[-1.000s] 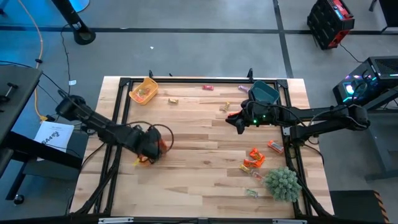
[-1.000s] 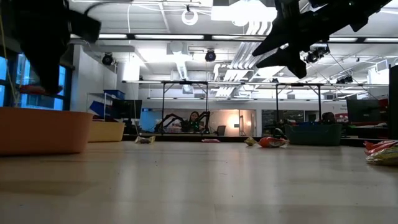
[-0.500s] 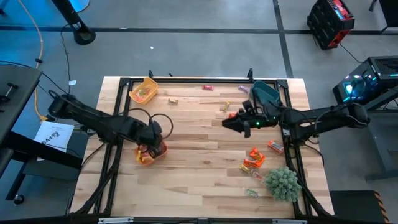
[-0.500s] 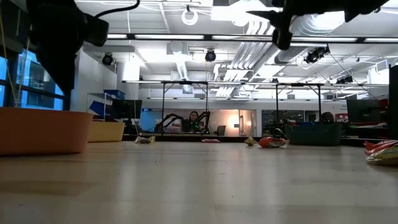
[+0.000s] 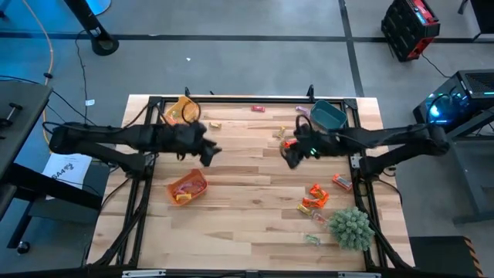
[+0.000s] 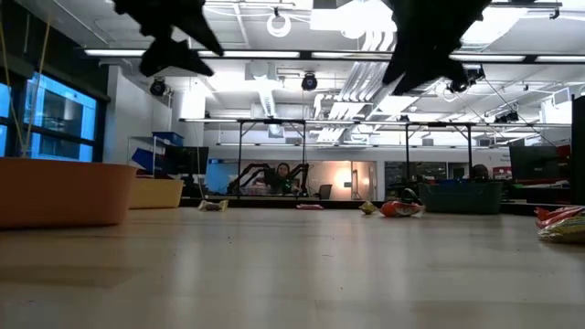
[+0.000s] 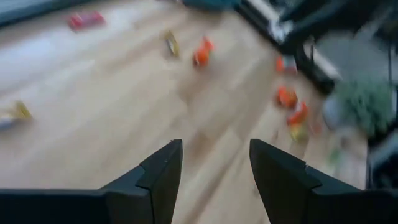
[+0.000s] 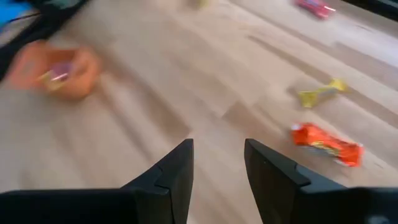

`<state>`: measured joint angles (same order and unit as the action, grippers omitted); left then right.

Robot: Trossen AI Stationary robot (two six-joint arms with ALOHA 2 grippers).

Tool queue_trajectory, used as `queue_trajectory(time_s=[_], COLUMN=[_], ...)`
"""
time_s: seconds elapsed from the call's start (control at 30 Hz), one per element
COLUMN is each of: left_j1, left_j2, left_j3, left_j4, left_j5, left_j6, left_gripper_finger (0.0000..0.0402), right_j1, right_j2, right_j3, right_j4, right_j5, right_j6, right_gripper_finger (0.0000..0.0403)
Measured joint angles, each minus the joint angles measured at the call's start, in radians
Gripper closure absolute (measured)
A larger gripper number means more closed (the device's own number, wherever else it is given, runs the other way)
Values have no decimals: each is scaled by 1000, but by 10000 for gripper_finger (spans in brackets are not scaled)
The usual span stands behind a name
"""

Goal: Sort candy
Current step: Put the top right yellow candy into the orange bin

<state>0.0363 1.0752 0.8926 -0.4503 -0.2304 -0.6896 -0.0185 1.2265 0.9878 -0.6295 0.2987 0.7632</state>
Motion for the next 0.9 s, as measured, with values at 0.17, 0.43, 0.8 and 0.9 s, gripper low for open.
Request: queue_trajectory(time_s=[0.17,0.43,0.8,0.9], left_j1=[134,209,208,213], left_j2=[17,25,23,23], left_j3=[0,0,0,0], left_j4=[68,81,82,82], left_j5=[-3,35,50,55], left_j6=[27,18,75,91], left_gripper_finger=[220,220,220,220], right_j1=[-227,-474,-497,-485], right_j2=[152,445,670,696], right_j3=[-2,37,125,136], right_j4=[102,137,148,137], right_j5=[-82,-201,-194,-185], right_j6=[3,118,198,158], right_gripper_finger=[265,265,265,281])
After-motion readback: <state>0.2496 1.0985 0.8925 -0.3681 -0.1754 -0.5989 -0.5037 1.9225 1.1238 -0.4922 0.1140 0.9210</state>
